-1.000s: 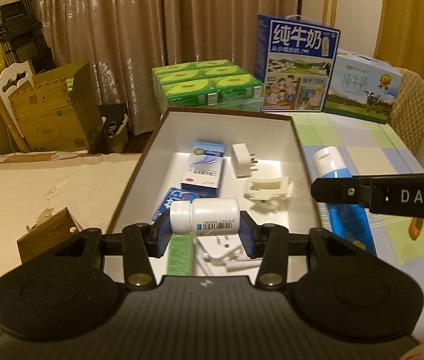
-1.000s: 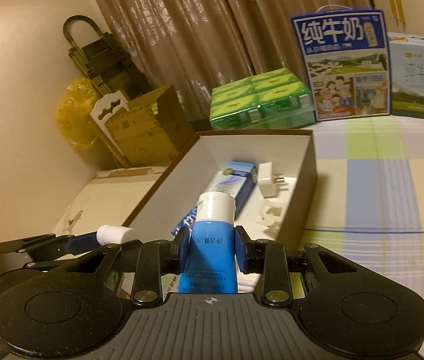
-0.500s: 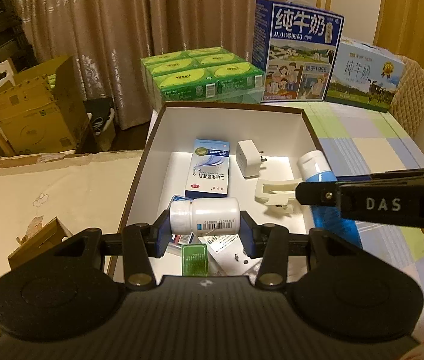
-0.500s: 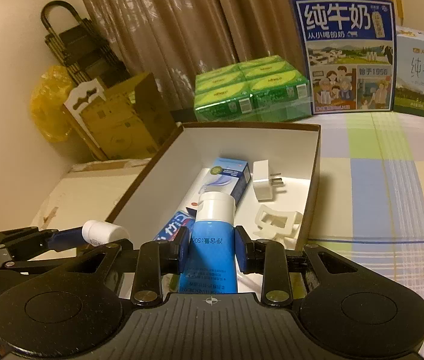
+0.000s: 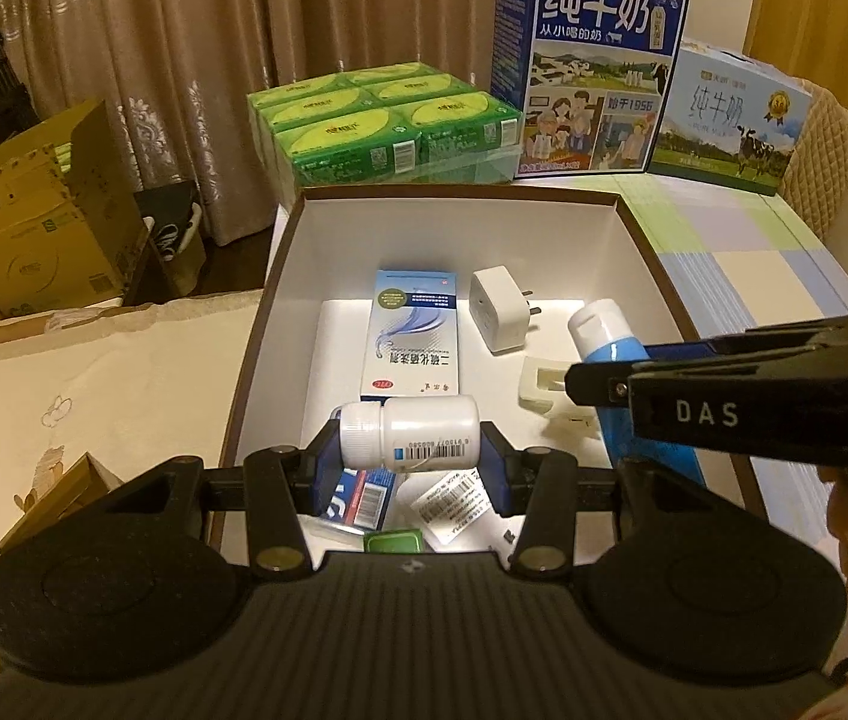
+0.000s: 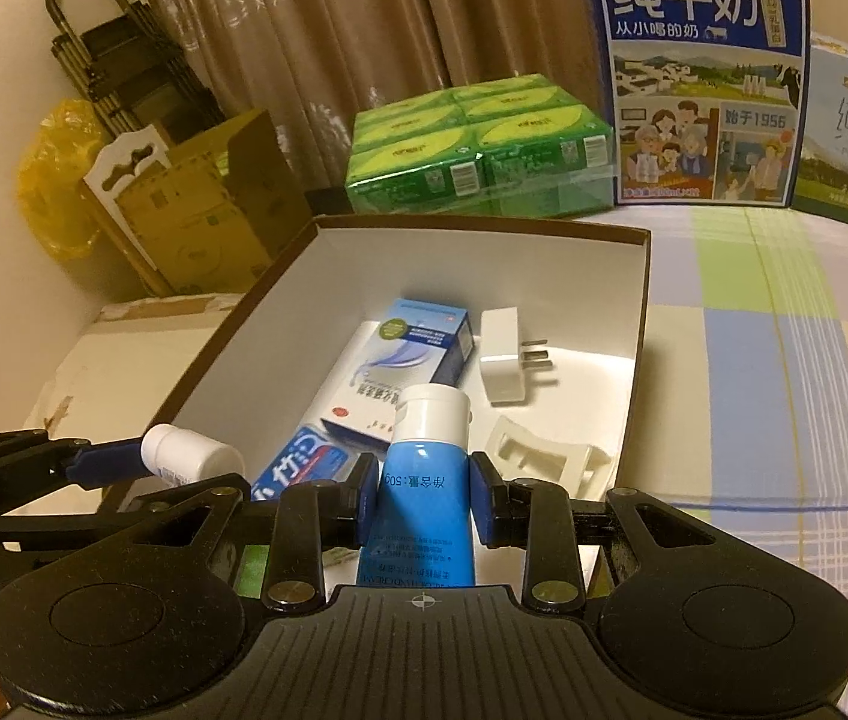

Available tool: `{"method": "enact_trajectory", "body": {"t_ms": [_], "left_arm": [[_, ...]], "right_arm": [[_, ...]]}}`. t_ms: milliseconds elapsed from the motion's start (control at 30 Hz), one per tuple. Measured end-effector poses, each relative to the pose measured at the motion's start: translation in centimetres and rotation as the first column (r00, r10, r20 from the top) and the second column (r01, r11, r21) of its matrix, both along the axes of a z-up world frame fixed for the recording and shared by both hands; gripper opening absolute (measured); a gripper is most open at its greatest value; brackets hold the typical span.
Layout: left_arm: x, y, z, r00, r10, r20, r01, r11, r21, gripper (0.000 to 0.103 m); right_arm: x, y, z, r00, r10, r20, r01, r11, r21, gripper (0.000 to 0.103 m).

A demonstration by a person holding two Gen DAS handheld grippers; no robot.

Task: Organize rigid objects
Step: 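Release the toothpaste tube with the right tool while the left tool drops the pill bottle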

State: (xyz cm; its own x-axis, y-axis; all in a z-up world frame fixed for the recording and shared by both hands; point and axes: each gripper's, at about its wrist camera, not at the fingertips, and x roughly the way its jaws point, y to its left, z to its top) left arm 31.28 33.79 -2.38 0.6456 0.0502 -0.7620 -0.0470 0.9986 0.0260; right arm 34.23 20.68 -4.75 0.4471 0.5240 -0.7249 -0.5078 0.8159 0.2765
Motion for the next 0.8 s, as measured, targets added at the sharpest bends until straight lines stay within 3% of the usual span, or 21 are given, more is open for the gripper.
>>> {"method": "enact_trajectory", "body": {"t_ms": [333, 700, 767, 800], "left_arm": [[2.5, -0.4, -0.8, 0.999, -0.037, -0.015, 0.037, 0.999, -0.006, 0.042], [3.9, -0.9, -1.8, 0.997, -0.073, -0.036, 0.072, 0.997, -0.005, 0.042], [4.2, -1.0, -1.8, 0.996, -0.079, -0.033, 0.079, 0.997, -0.002, 0.044], [4.3, -1.1, -1.7, 0.996, -0.081, -0.030, 0.081, 0.997, 0.001, 0.050]], "right_arm": [[2.7, 0.6, 0.7, 0.997, -0.044, 0.071, 0.044, 0.999, 0.008, 0.033], [3.0, -0.6, 0.3, 0.998, -0.047, 0.038, 0.048, 0.999, -0.024, 0.036], [3.0, -0.6, 0.3, 0.998, -0.046, 0.040, 0.047, 0.998, -0.028, 0.038], [2.9, -0.7, 0.4, 0.998, -0.045, 0.042, 0.046, 0.998, -0.030, 0.040]]}}
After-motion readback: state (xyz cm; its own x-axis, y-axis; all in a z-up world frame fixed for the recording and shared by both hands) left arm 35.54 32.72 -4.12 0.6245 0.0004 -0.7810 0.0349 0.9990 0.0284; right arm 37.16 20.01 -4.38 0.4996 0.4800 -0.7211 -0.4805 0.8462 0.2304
